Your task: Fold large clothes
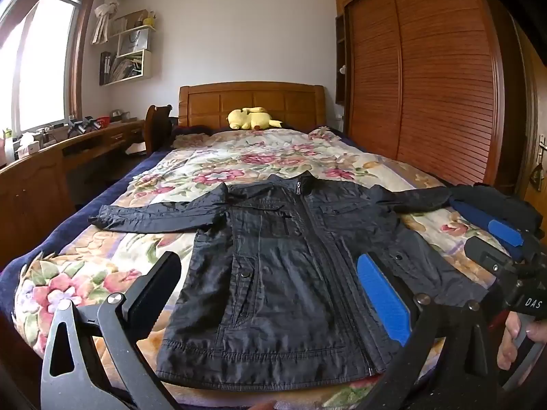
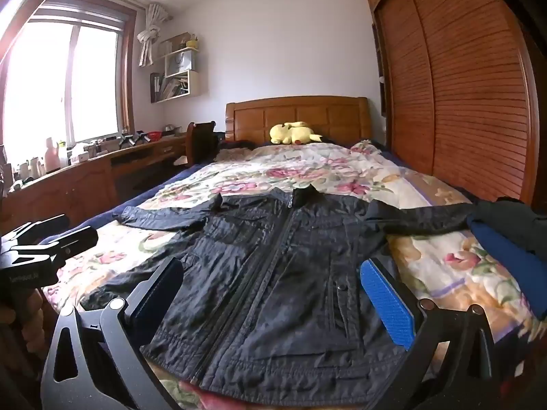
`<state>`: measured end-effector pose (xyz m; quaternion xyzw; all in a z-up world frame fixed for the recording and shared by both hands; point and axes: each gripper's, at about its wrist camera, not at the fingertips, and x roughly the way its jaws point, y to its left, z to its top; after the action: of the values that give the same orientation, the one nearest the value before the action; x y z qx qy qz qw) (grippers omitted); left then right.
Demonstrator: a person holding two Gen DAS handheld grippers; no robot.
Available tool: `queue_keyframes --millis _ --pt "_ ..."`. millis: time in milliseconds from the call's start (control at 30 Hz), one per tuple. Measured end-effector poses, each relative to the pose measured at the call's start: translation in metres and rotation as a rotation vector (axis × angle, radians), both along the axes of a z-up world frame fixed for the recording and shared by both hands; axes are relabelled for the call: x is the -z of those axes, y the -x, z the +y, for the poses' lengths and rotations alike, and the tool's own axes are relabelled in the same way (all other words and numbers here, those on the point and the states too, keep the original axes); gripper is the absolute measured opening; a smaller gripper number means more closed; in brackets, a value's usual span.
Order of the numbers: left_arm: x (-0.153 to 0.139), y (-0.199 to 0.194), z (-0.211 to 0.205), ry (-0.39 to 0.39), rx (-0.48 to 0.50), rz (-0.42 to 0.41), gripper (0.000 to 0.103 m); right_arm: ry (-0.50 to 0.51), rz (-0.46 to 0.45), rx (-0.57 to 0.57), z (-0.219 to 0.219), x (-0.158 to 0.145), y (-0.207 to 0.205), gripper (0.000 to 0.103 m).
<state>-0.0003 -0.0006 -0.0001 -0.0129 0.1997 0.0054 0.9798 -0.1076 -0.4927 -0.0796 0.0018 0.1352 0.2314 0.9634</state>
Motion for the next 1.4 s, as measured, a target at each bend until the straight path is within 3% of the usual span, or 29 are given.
queue_keyframes --millis 1167,1400 --pt "-0.001 0.002 -0.004 0.006 0.008 0.004 0.103 -0.039 -0.002 0.007 -0.005 -0.001 0.003 0.103" --pt "-0.013 0.012 -0.009 0.004 0.007 -0.003 0.103 -0.039 0.0 0.005 -0.005 -0.001 0.004 0.103"
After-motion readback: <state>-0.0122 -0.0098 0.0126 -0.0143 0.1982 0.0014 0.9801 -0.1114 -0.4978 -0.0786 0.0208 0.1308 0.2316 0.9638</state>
